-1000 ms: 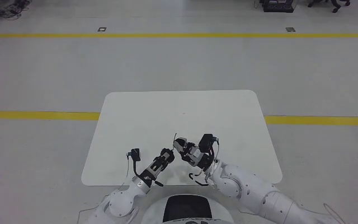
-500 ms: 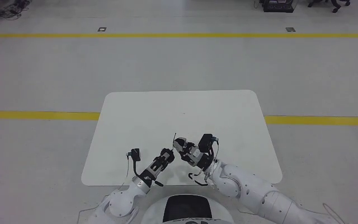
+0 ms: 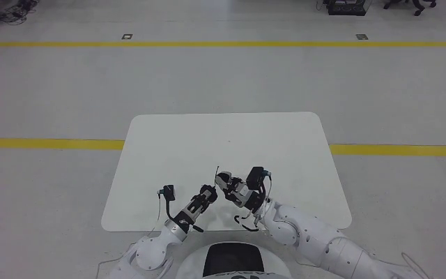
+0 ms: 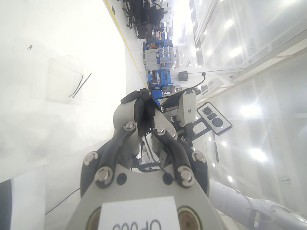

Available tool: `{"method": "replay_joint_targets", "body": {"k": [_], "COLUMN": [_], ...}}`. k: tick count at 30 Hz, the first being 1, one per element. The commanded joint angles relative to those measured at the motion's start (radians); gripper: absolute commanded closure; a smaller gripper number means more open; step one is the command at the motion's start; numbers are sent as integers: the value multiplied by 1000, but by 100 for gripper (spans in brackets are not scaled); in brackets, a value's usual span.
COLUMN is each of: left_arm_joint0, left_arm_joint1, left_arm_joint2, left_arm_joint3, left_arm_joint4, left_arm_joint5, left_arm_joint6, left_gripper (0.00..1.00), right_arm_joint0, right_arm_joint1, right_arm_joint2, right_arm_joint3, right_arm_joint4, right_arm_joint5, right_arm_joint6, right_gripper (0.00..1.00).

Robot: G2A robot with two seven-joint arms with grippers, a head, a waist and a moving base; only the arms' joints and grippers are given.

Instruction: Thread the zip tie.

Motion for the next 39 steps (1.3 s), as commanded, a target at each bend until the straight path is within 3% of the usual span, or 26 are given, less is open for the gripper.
{"method": "replay_joint_targets", "body": {"k": [1,39], "left_arm_joint0": [0,0], "left_arm_joint1": [0,0], "left_arm_joint2": [0,0], "left_arm_joint3": [0,0], "left_arm_joint4": [0,0], "left_arm_joint5": [0,0], "left_arm_joint6": [0,0], "left_gripper": [100,100], "right_arm_joint0": [1,6], "right_arm_joint1": [-1,-3], "right_arm_joint2": [-1,-10], "right_arm_joint3": [1,10], "right_arm_joint4": [1,-5], "right_arm_joint5": [0,0], "right_arm_joint6": [0,-19], "right_gripper": [100,100]}}
